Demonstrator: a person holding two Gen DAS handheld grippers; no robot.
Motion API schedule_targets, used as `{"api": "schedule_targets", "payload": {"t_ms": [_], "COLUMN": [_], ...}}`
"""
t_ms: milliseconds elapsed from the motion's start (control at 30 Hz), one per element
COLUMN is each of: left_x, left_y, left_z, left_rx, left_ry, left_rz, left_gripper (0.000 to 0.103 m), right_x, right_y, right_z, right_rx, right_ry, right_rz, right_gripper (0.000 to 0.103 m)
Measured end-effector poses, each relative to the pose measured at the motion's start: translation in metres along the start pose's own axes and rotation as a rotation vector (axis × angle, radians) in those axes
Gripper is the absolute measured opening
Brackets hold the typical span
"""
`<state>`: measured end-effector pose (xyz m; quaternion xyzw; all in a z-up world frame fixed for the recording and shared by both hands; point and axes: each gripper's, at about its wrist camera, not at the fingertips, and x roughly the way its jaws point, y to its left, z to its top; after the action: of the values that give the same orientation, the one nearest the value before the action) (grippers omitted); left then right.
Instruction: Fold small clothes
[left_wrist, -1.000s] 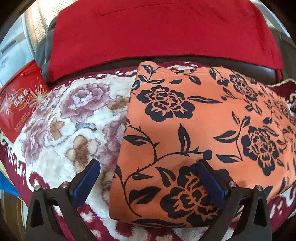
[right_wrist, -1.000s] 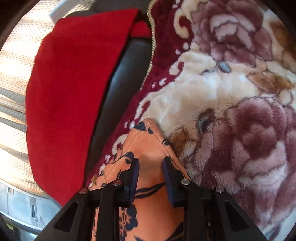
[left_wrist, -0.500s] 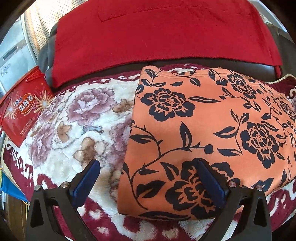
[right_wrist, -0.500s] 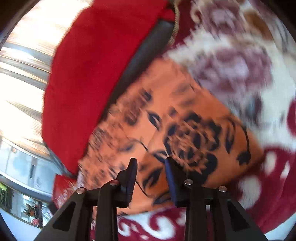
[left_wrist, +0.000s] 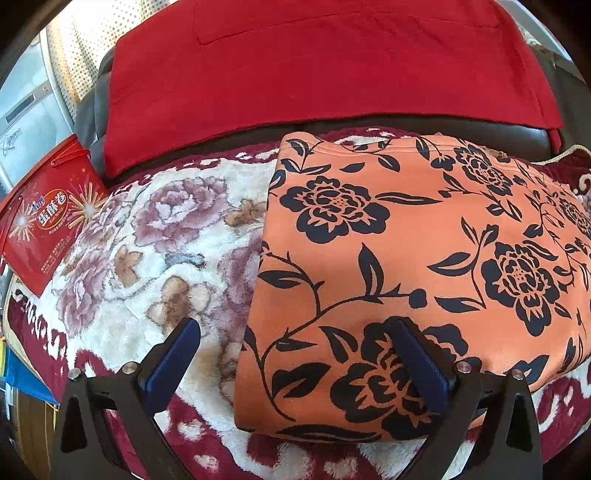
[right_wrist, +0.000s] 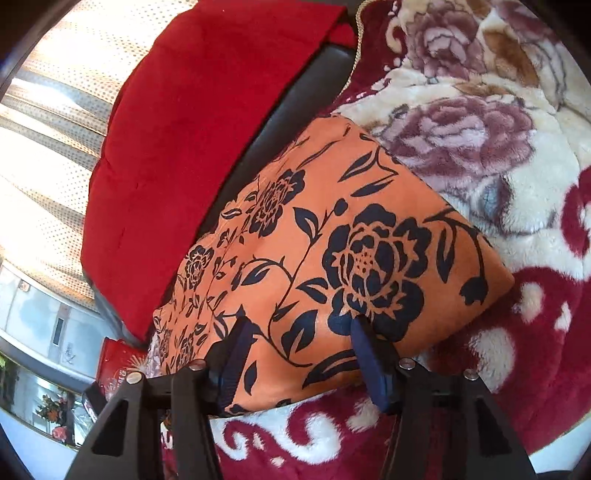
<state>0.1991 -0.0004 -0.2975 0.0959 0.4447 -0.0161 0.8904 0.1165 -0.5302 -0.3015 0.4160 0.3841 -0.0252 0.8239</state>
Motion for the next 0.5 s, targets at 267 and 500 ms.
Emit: {"api": "schedule_targets", "payload": {"t_ms": [267, 500], "left_x": [0.001, 0.002], "left_y": [0.001, 0.0], "left_z": [0.0, 0.0], "left_rx": [-0.001, 0.0], "left_ry": [0.001, 0.002], "left_rz": [-0.004, -0.003], "left_gripper": [0.103, 0.103], "right_x": [-0.024, -0.006], "right_y": [0.007, 0.008], "right_z": [-0.002, -0.003], "right_rx": [-0.022, -0.016], "right_ry": [-0.075, 0.0], "right_rz": [0.094, 0.104], "right_gripper": [0.061, 0.061]}}
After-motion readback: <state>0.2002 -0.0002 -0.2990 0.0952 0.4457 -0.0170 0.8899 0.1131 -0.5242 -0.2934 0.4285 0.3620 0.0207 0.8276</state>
